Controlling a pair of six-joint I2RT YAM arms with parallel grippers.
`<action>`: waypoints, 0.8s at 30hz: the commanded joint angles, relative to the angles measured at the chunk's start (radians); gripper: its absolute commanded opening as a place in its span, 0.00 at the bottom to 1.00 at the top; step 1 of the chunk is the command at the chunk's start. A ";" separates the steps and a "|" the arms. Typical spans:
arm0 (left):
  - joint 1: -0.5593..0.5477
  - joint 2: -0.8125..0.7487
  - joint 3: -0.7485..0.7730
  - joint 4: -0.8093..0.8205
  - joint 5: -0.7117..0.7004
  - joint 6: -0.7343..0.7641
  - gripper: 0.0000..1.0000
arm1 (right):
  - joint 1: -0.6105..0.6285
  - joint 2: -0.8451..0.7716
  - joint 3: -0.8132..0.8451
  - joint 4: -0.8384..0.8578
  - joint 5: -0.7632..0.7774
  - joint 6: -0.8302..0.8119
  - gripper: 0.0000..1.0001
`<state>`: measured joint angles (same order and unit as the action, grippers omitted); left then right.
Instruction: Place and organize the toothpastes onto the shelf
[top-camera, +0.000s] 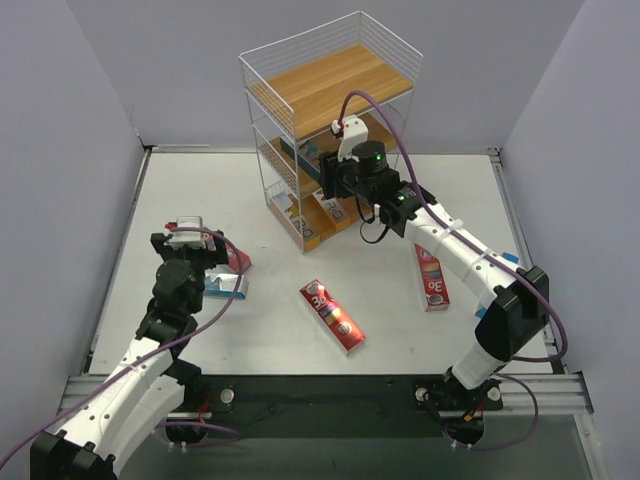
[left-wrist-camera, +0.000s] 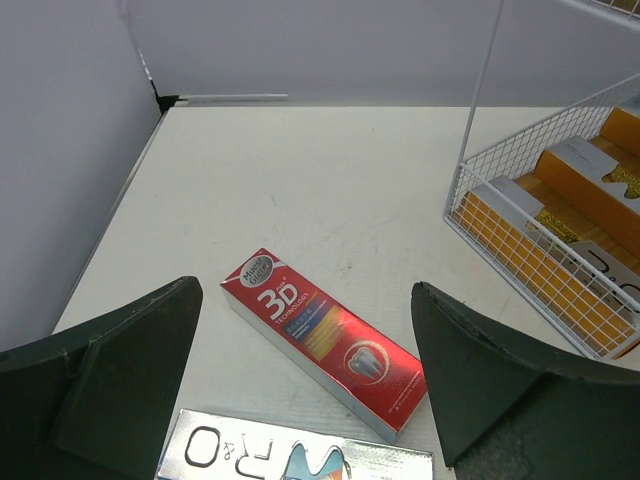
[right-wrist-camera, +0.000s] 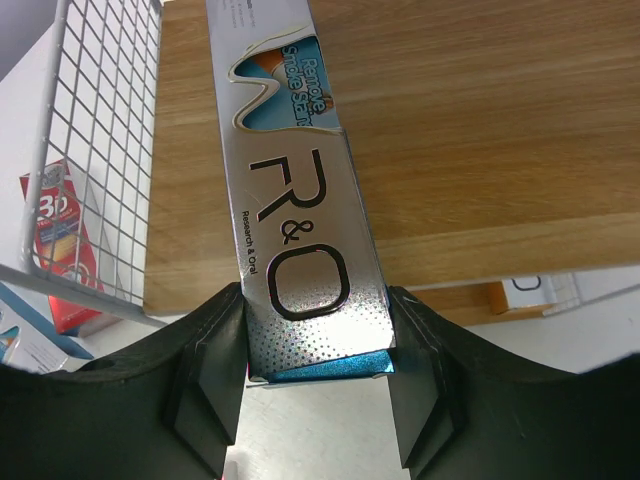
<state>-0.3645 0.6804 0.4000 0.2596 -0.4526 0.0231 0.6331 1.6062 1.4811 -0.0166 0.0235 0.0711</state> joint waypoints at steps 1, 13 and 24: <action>0.004 -0.024 0.003 0.061 0.005 0.024 0.97 | 0.022 0.020 0.076 0.133 0.038 0.041 0.19; 0.004 -0.047 0.003 0.053 0.026 0.017 0.97 | 0.060 0.018 0.061 0.142 -0.016 0.096 0.36; 0.002 -0.064 0.005 0.044 0.042 0.009 0.97 | 0.060 0.001 0.025 0.152 -0.097 0.125 0.56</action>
<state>-0.3645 0.6346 0.4000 0.2657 -0.4274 0.0345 0.6872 1.6478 1.4979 0.0341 -0.0261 0.1768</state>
